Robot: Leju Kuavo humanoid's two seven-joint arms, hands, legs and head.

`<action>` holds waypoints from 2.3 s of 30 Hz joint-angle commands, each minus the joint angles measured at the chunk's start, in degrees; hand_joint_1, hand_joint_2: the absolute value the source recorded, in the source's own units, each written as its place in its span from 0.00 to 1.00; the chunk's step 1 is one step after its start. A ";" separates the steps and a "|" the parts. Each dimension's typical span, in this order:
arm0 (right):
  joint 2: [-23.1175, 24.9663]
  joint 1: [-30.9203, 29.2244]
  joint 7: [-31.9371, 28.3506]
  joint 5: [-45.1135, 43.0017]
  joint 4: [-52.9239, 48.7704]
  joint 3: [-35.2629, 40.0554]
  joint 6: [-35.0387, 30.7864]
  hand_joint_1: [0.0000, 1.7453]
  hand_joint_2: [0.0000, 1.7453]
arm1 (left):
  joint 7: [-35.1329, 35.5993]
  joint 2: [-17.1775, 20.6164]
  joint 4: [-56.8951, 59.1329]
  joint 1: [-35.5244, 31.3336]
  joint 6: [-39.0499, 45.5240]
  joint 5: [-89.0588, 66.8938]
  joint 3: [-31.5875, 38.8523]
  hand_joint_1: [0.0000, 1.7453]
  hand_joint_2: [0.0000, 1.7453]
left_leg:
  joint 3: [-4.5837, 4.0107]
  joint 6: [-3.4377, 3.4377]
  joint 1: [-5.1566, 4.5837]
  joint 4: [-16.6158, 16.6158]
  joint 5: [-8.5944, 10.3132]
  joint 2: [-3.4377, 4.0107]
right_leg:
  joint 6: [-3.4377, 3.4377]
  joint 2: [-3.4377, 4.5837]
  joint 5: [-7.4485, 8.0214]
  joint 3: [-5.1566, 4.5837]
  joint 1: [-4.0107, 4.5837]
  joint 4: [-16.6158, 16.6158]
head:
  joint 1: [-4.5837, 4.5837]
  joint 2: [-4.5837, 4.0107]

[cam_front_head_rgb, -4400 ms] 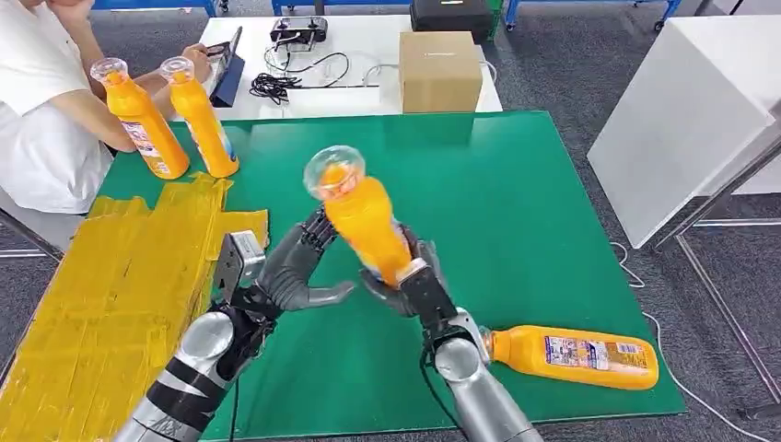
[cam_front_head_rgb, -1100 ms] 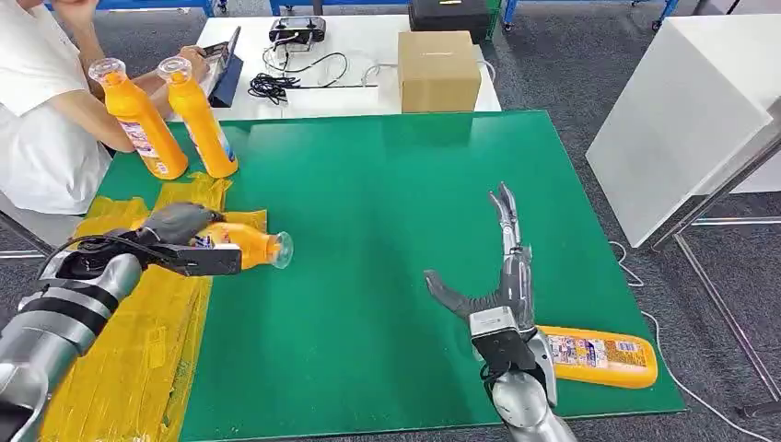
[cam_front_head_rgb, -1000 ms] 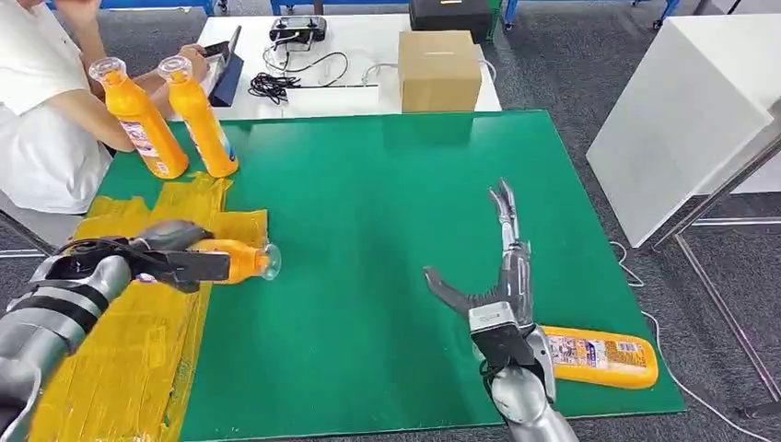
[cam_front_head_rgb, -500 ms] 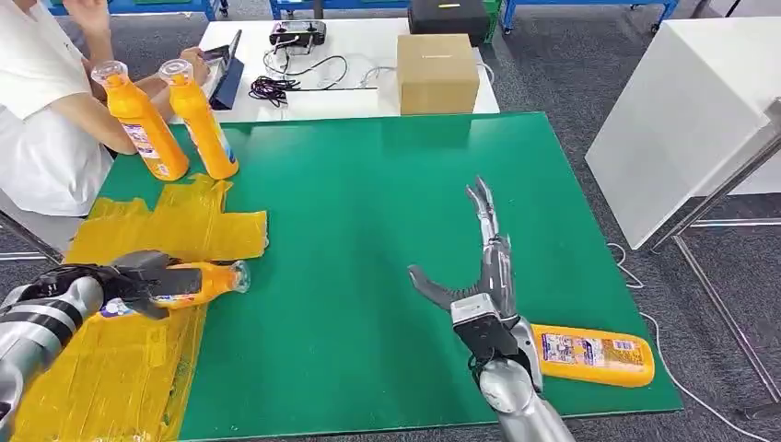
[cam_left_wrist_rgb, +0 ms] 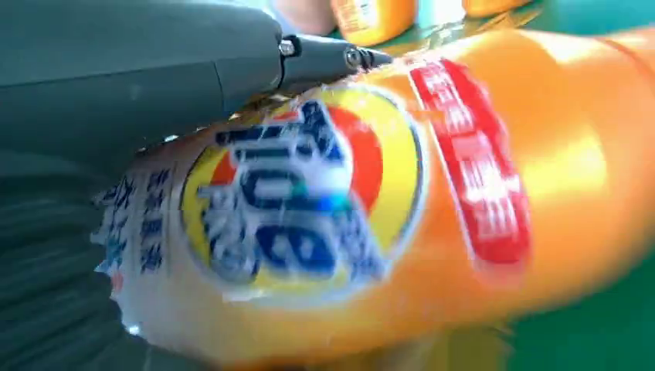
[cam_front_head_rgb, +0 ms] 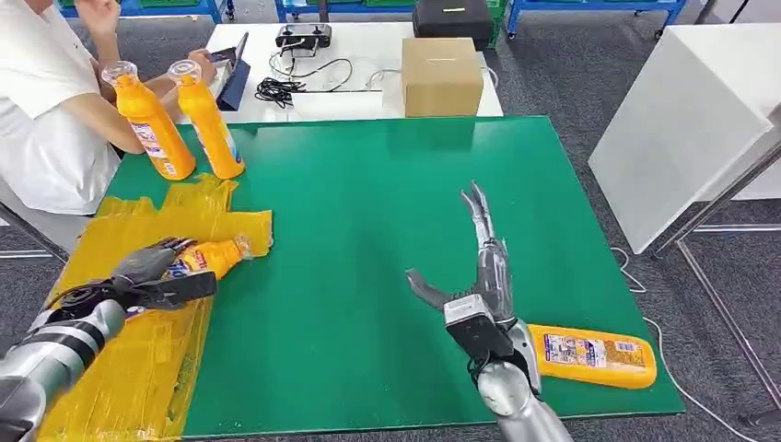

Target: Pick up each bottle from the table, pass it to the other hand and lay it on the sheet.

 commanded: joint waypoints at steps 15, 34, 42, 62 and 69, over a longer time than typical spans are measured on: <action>-22.43 7.93 6.85 24.58 -13.41 -2.36 8.71 0.00 1.00 | -20.76 -15.00 -53.92 31.96 5.21 21.65 28.86 0.00 1.00 | -0.38 0.11 -0.08 0.12 -0.24 0.10 | 0.15 0.02 -0.11 -0.27 -0.10 -0.16 | 0.04 0.00; -48.86 35.71 7.21 10.09 -28.85 -36.91 29.99 0.00 1.00 | -24.63 -19.83 -57.91 37.21 3.27 30.81 25.76 0.00 1.00 | -0.68 0.27 -0.37 0.19 -0.33 -0.39 | 0.17 -0.35 -0.22 -0.51 -0.31 -0.01 | -0.02 0.00; -46.58 39.70 8.82 12.50 -27.96 -39.55 30.64 0.00 1.00 | -24.63 -19.53 -59.21 37.52 3.22 34.69 25.61 0.00 1.00 | -0.61 0.23 -0.28 0.06 -0.28 -0.03 | 0.10 -0.10 -0.07 -0.55 -0.25 -0.18 | -0.02 0.00; -35.50 26.62 14.53 25.55 -6.87 -17.86 22.07 0.00 1.00 | -24.63 -21.51 -66.15 38.31 -5.54 40.53 23.82 0.00 1.00 | -0.43 0.23 0.00 -0.09 -0.24 0.18 | 0.08 0.11 0.10 -0.34 0.03 -0.48 | 0.00 0.00; -31.07 19.51 18.95 30.54 4.04 -9.90 18.74 0.00 1.00 | -24.63 -21.61 -65.21 37.46 -5.79 40.11 22.48 0.00 1.00 | -0.33 0.21 -0.01 -0.14 -0.24 0.23 | 0.09 0.19 0.08 -0.27 0.06 -0.50 | 0.00 0.00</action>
